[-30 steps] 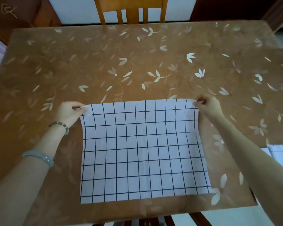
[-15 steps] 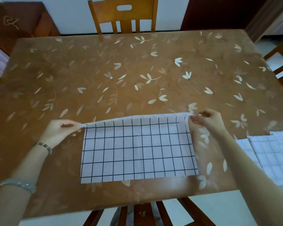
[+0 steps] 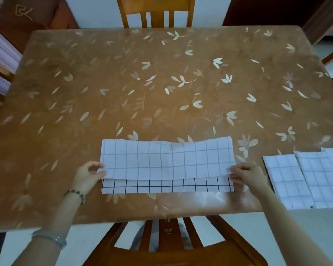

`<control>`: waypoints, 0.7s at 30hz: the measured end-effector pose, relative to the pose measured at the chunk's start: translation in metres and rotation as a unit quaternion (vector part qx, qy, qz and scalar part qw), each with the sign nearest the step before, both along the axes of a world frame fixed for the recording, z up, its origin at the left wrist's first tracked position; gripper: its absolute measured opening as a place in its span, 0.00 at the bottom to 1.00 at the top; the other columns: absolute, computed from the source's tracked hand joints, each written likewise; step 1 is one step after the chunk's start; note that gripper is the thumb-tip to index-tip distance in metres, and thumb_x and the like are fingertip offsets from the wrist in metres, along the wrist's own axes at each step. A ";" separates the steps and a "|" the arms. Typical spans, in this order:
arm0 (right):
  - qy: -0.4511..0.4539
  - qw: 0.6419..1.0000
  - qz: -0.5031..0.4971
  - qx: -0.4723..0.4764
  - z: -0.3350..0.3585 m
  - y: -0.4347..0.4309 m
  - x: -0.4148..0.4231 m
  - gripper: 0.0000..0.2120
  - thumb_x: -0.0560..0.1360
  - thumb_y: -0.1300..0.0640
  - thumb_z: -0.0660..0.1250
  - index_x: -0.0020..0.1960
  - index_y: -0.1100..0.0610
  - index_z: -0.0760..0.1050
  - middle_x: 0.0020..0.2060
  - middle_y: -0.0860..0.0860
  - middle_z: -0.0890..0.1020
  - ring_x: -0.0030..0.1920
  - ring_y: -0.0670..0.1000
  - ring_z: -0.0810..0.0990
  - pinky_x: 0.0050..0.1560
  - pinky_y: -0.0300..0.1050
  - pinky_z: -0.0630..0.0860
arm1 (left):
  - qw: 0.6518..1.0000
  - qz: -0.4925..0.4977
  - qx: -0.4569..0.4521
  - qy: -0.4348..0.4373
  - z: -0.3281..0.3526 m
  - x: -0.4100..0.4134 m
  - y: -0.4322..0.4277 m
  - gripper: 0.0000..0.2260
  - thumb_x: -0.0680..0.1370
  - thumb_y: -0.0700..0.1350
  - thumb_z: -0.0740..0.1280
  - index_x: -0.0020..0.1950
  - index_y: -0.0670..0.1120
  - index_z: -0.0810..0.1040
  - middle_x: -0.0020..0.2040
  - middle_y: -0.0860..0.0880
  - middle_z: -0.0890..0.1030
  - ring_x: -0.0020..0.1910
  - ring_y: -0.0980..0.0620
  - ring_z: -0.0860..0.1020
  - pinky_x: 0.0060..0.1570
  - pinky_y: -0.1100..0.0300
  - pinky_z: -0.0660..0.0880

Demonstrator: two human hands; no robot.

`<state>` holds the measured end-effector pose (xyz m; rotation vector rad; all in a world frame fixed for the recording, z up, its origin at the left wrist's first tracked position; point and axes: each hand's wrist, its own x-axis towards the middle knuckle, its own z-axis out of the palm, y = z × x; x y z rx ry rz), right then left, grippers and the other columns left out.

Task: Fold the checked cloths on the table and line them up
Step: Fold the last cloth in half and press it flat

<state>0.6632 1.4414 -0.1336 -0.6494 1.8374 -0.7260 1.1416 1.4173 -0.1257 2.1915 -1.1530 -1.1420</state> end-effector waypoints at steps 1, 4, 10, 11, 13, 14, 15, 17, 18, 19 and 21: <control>0.007 1.000 0.000 0.001 -0.003 0.002 0.002 0.02 0.71 0.67 0.72 0.42 0.66 0.80 0.40 0.62 0.83 0.39 0.57 0.83 0.41 0.47 0.83 | 1.000 0.009 0.012 -0.005 -0.005 0.002 0.004 0.10 0.72 0.34 0.72 0.52 0.41 0.78 0.53 0.47 0.78 0.53 0.50 0.73 0.54 0.57 0.68; 0.041 0.999 0.007 0.007 -0.010 0.009 0.003 0.03 0.71 0.68 0.72 0.42 0.62 0.80 0.41 0.61 0.82 0.38 0.57 0.82 0.41 0.47 0.83 | 0.999 0.023 0.045 -0.021 -0.008 0.003 0.012 0.13 0.71 0.36 0.74 0.52 0.42 0.75 0.54 0.48 0.76 0.53 0.50 0.73 0.54 0.56 0.69; 0.152 0.984 0.091 0.036 -0.025 0.022 0.004 0.07 0.70 0.63 0.72 0.42 0.52 0.79 0.40 0.52 0.82 0.40 0.53 0.83 0.47 0.52 0.81 | 0.997 0.030 0.070 0.019 -0.010 0.004 0.021 0.05 0.71 0.34 0.73 0.45 0.39 0.80 0.48 0.44 0.80 0.50 0.47 0.77 0.47 0.56 0.74; 0.168 0.979 0.108 0.036 -0.025 0.023 0.006 0.07 0.70 0.63 0.71 0.43 0.52 0.79 0.41 0.49 0.82 0.41 0.49 0.82 0.45 0.47 0.80 | 0.997 0.028 0.066 0.021 -0.010 0.003 0.022 0.05 0.71 0.34 0.73 0.45 0.39 0.80 0.48 0.44 0.79 0.50 0.48 0.77 0.46 0.57 0.74; 0.190 0.972 0.136 0.035 -0.022 0.024 0.010 0.07 0.71 0.62 0.70 0.45 0.52 0.79 0.42 0.47 0.81 0.42 0.44 0.79 0.41 0.38 0.73 | 0.998 0.027 0.060 0.019 -0.009 0.002 0.024 0.05 0.71 0.33 0.72 0.46 0.38 0.81 0.47 0.44 0.79 0.51 0.48 0.76 0.41 0.62 0.74; 0.197 0.969 0.147 0.036 -0.021 0.024 0.011 0.07 0.71 0.62 0.69 0.45 0.52 0.79 0.42 0.46 0.81 0.42 0.43 0.77 0.40 0.36 0.70 | 0.998 0.026 0.062 0.017 -0.009 0.001 0.025 0.05 0.71 0.33 0.72 0.46 0.38 0.80 0.47 0.43 0.79 0.50 0.48 0.76 0.38 0.64 0.74; 0.203 0.966 0.153 0.038 -0.021 0.025 0.012 0.07 0.71 0.62 0.69 0.45 0.51 0.79 0.41 0.46 0.80 0.42 0.43 0.77 0.39 0.35 0.69 | 0.998 0.024 0.061 0.013 -0.010 0.001 0.026 0.05 0.71 0.33 0.72 0.45 0.38 0.80 0.47 0.43 0.79 0.50 0.49 0.76 0.35 0.66 0.74; 0.209 0.964 0.160 0.042 -0.020 0.026 0.013 0.06 0.71 0.62 0.69 0.44 0.52 0.78 0.40 0.46 0.80 0.42 0.44 0.77 0.39 0.34 0.68 | 0.998 0.017 0.064 0.002 -0.011 0.001 0.028 0.05 0.71 0.33 0.72 0.45 0.38 0.80 0.47 0.44 0.79 0.50 0.49 0.76 0.35 0.67 0.73; 0.211 0.963 0.161 0.044 -0.019 0.027 0.014 0.06 0.70 0.63 0.69 0.44 0.53 0.78 0.40 0.45 0.80 0.43 0.46 0.77 0.38 0.34 0.67 | 0.998 0.016 0.064 -0.002 -0.011 0.001 0.029 0.05 0.71 0.33 0.72 0.45 0.38 0.81 0.47 0.44 0.79 0.49 0.50 0.76 0.34 0.67 0.73; 0.213 0.962 0.163 0.044 -0.017 0.028 0.015 0.06 0.71 0.63 0.69 0.44 0.53 0.78 0.39 0.44 0.79 0.43 0.46 0.76 0.38 0.33 0.67 | 0.998 0.016 0.065 -0.003 -0.011 0.002 0.030 0.05 0.71 0.33 0.72 0.45 0.38 0.81 0.47 0.44 0.79 0.46 0.51 0.76 0.33 0.68 0.73; 0.220 0.961 0.165 0.039 -0.014 0.029 0.017 0.06 0.71 0.64 0.69 0.44 0.55 0.78 0.39 0.43 0.78 0.42 0.45 0.75 0.38 0.32 0.66 | 0.998 0.011 0.065 -0.010 -0.012 0.002 0.031 0.05 0.71 0.33 0.72 0.45 0.38 0.81 0.46 0.44 0.79 0.42 0.54 0.76 0.33 0.68 0.72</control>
